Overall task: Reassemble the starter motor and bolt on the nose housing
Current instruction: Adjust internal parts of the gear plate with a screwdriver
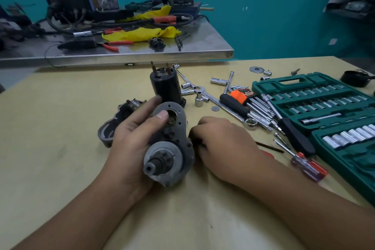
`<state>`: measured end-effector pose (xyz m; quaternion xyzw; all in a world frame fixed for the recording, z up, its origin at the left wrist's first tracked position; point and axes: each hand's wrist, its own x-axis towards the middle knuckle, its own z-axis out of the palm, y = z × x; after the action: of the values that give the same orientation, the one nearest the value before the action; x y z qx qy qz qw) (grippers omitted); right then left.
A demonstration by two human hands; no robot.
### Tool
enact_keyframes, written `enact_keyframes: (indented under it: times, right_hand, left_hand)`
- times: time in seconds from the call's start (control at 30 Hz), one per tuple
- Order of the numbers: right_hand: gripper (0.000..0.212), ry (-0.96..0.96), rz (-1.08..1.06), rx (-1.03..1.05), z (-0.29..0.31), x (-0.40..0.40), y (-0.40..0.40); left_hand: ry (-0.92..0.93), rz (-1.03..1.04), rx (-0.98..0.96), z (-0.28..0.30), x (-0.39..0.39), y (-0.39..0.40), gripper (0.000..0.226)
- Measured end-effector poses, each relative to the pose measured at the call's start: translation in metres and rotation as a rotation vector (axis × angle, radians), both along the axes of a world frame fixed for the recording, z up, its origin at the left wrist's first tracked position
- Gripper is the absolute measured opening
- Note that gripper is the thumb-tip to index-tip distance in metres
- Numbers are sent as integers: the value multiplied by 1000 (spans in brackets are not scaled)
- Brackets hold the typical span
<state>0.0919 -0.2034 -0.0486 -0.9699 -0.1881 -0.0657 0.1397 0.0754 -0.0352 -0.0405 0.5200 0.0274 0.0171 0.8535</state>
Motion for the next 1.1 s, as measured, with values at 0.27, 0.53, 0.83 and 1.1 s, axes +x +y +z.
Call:
enact_keyframes:
  times: [0.27,0.53,0.83,1.1]
  right_hand:
    - [6,-160,71,905,11,-4,-28]
    - [10,-70,141,859,10,-15,-16]
    - [16,-115,18,716,8,-13,-14]
    - [12,-209,-44,579,8,-18,-11]
  left_hand:
    - [25,-40,6,-4,-3,-6,36]
    - [-7,-64,-49,-14,-3,-13,37]
    - [-11,-44,-63,-19,-1,-14,37]
    - [-129,-38,-5,-22,-2,-15,31]
